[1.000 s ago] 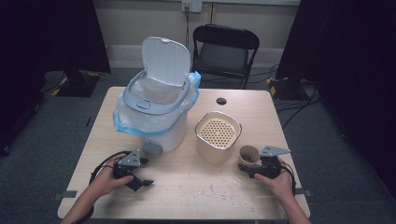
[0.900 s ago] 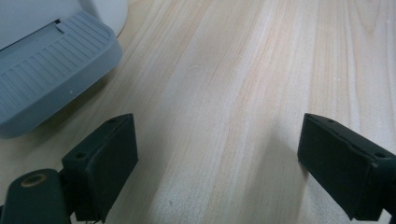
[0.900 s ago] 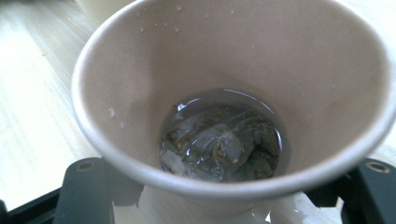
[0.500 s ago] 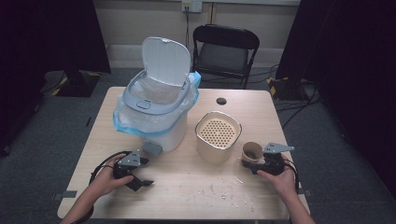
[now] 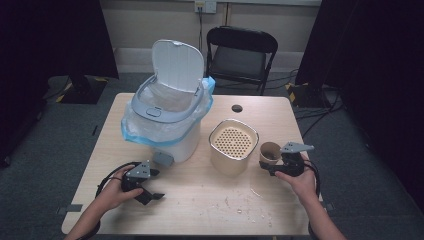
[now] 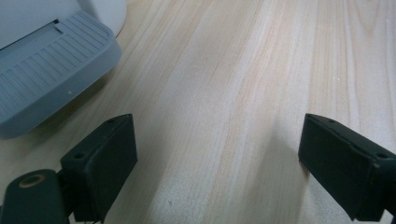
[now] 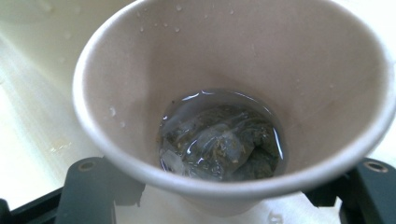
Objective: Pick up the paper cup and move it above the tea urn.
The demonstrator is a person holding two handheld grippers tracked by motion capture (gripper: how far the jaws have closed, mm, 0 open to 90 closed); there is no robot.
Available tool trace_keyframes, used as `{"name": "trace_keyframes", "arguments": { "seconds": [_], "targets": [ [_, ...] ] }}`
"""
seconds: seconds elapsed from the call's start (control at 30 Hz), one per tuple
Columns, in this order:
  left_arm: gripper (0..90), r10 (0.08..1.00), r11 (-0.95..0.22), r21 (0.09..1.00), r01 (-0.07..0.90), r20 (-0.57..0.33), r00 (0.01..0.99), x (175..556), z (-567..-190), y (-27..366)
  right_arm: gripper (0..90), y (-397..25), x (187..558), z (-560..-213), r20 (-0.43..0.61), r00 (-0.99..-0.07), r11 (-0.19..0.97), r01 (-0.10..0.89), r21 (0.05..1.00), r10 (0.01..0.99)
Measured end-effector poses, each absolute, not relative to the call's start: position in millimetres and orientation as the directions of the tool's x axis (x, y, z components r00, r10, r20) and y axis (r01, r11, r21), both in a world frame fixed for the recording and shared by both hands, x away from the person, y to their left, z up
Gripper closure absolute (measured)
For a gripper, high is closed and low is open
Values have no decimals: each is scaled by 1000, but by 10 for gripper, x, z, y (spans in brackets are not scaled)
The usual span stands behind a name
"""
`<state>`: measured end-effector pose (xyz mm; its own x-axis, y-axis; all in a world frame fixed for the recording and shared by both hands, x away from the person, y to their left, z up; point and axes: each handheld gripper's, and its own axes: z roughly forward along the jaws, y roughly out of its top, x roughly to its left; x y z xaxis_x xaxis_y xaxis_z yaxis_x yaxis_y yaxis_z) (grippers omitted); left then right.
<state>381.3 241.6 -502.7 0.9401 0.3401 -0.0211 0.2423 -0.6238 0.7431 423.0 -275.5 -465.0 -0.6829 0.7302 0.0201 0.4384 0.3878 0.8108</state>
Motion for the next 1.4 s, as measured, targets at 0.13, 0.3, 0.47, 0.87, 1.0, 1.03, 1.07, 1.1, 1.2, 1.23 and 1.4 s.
{"name": "trace_keyframes", "arguments": {
  "seconds": [0.13, 0.3, 0.47, 0.87, 1.0, 1.03, 1.07, 1.1, 1.2, 1.23, 1.4],
  "targets": [
    [109, 340, -624, 743, 242, -21, 940, 3813, -5027, 2417, 307, -2755, 4285, -4618, 21, -678, 380, 438, 815, 735],
    [108, 339, -624, 743, 241, -20, 941, 3813, -5028, 2417, 308, -2752, 4394, -4589, 19, -667, 375, 443, 814, 745],
    [106, 342, -625, 741, 243, -20, 940, 3810, -5027, 2415, 309, -2739, 4469, -4580, 14, -663, 379, 446, 811, 749],
    [96, 335, -631, 739, 236, -15, 942, 3814, -5027, 2412, 310, -2744, 4632, -4494, 12, -647, 366, 447, 816, 763],
    [92, 328, -636, 735, 236, -20, 945, 3816, -5022, 2414, 311, -2737, 4701, -4452, 2, -639, 365, 443, 819, 769],
    [92, 328, -636, 735, 236, -20, 945, 3816, -5022, 2414, 311, -2737, 4717, -4445, -2, -641, 369, 440, 819, 768],
    [92, 327, -636, 735, 236, -20, 945, 3816, -5022, 2414, 311, -2737, 4731, -4436, -4, -637, 368, 442, 818, 771],
    [92, 328, -636, 735, 236, -19, 945, 3816, -5022, 2414, 311, -2739, 4746, -4428, -2, -634, 365, 442, 820, 773],
    [92, 328, -636, 735, 236, -19, 945, 3816, -5022, 2413, 312, -2739, 4783, -4406, -7, -628, 363, 441, 821, 779],
    [92, 327, -636, 735, 236, -20, 945, 3816, -5022, 2413, 312, -2736, 4795, -4398, -9, -626, 364, 442, 819, 780],
    [89, 330, -636, 735, 236, -17, 944, 3815, -5023, 2410, 312, -2711, 4851, -4360, -31, -635, 388, 432, 814, 772]
  ]
}}
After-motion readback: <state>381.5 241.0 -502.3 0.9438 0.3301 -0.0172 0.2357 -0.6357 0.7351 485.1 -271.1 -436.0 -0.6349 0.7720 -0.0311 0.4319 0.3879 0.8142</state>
